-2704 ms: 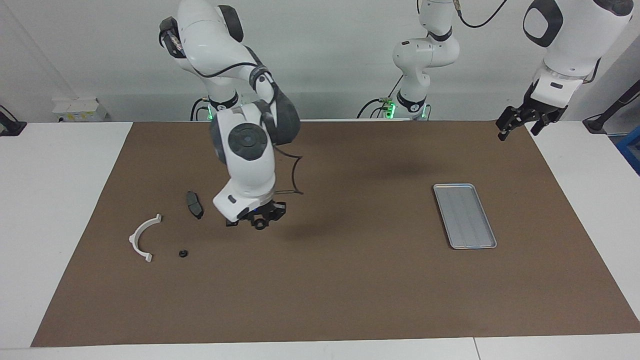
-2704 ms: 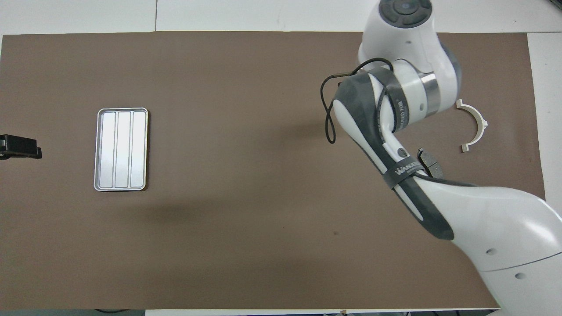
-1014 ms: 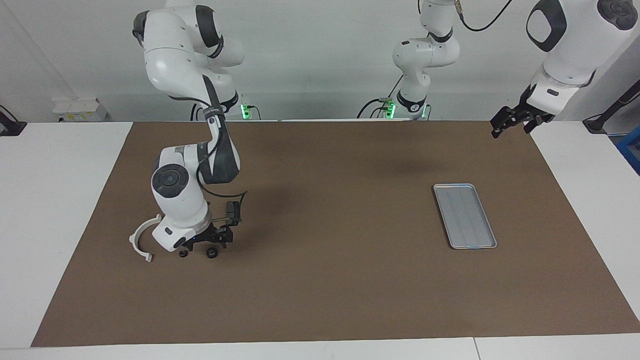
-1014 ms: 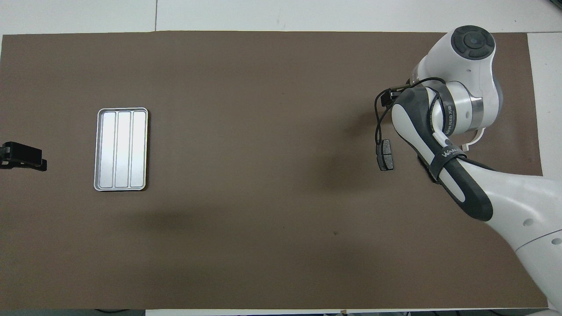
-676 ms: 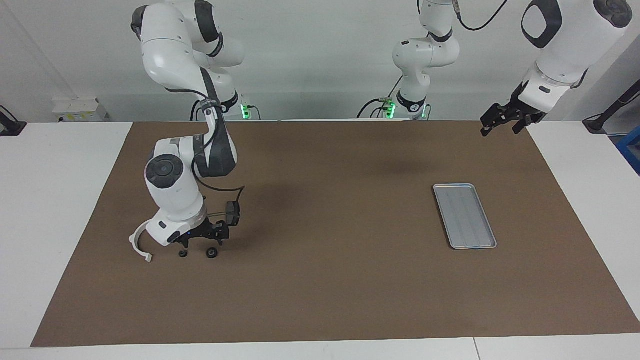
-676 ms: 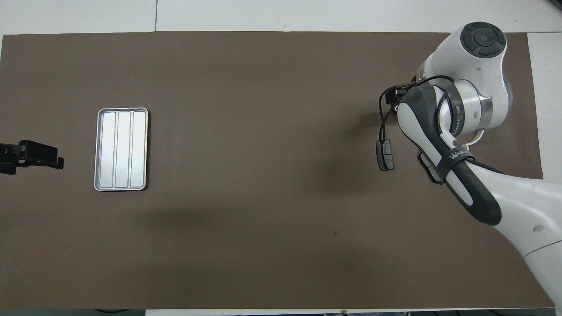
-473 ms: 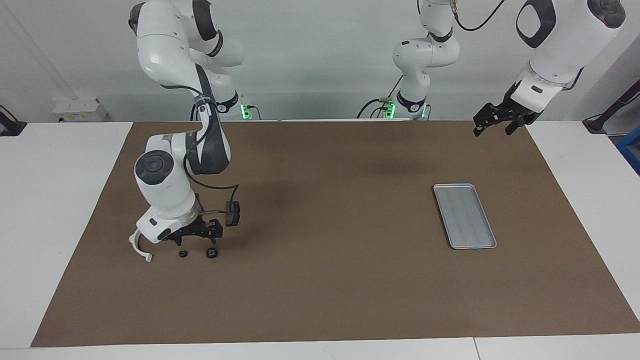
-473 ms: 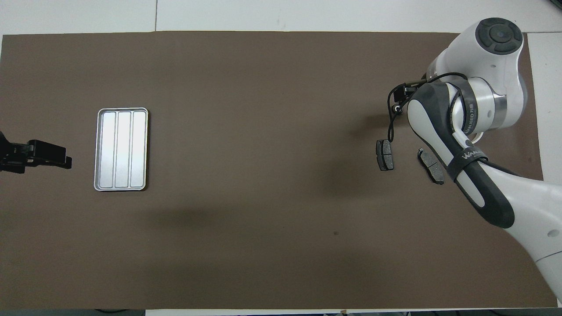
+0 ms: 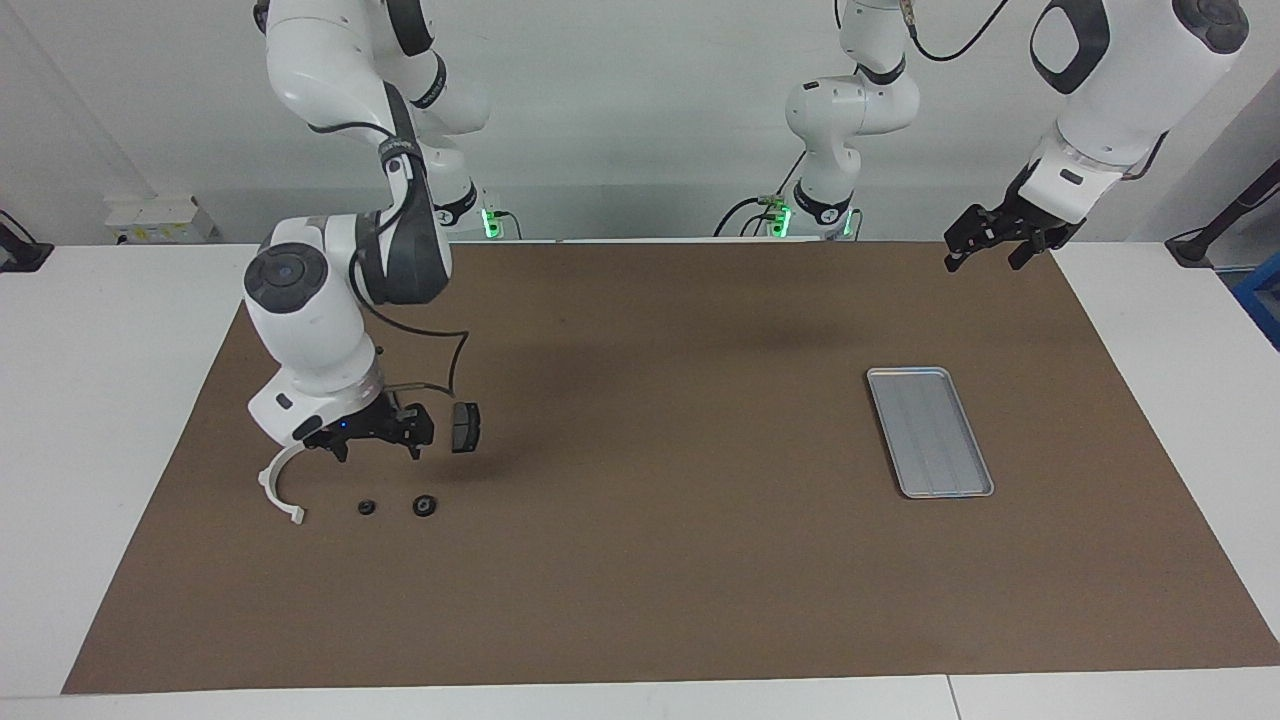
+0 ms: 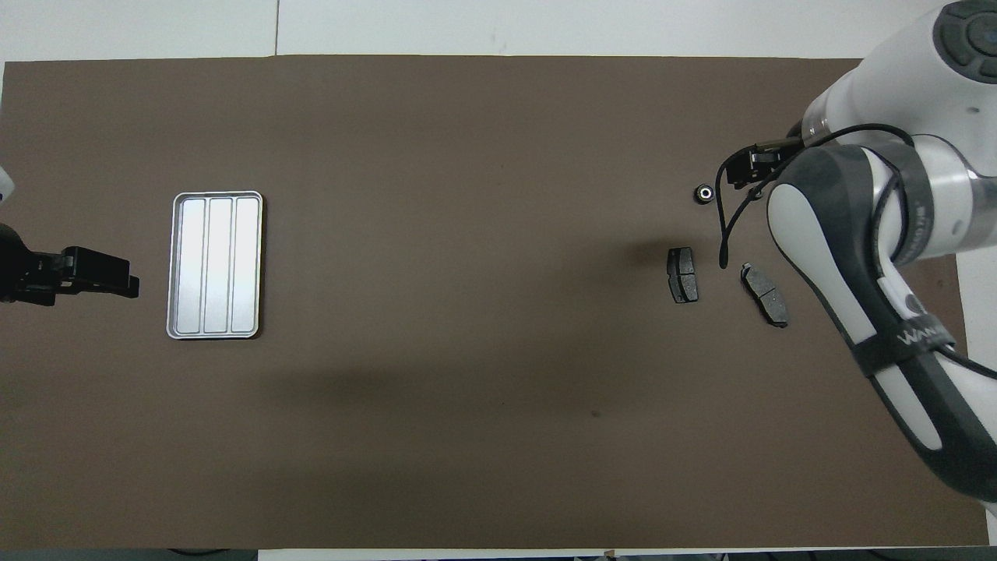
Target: Place bearing gear from tray to pile
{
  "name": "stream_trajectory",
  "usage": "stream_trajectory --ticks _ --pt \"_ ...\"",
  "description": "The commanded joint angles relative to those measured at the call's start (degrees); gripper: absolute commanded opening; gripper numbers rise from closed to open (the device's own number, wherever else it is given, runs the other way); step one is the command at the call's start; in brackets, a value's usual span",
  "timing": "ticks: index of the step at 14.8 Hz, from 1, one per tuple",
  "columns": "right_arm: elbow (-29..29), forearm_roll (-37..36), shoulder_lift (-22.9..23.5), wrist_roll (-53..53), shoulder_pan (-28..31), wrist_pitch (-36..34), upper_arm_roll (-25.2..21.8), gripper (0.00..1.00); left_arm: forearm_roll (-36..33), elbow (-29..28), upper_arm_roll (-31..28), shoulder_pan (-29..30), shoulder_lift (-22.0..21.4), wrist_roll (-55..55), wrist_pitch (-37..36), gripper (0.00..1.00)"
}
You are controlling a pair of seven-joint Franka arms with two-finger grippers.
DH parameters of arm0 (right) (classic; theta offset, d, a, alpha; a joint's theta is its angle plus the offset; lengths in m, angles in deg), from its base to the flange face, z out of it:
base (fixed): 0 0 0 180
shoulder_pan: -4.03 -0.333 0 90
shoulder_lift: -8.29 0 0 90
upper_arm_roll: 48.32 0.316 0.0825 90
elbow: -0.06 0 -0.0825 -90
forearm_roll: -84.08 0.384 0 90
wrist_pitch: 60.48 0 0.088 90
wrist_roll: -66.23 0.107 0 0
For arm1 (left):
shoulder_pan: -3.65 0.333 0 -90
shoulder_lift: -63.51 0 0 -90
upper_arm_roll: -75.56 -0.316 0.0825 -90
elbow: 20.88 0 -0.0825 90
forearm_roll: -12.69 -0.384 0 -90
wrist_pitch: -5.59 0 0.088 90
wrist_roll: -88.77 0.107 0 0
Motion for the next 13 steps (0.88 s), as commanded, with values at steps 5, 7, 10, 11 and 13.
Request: stream_trajectory --ticks 5,7,10,11,13 --pt "-8.2 4.9 -21.5 -1.0 -1.3 -15.0 -0.8 1.0 0.4 -0.4 -0.2 -0.4 -2.0 -0.4 1.1 1.0" --pt "-7.6 5.9 -23.0 -0.8 -4.5 -17.9 -4.3 1.0 0.4 -0.4 -0.2 -0.1 -2.1 -0.3 1.2 1.0" --pt "-6.8 6.0 -23.2 -0.9 -4.5 -20.4 -4.6 1.0 0.4 -0.4 -0.3 -0.1 -2.0 -0.3 1.5 1.0" --pt "-6.8 5.9 -23.2 -0.9 -4.4 -20.9 -4.6 1.0 0.4 -0.4 -0.2 0.0 -2.1 -0.3 1.5 1.0" --pt "-6.8 5.9 -23.3 -0.8 -4.4 -21.7 -4.6 1.0 0.4 -0.4 -0.2 0.0 -2.1 -0.3 1.5 1.0"
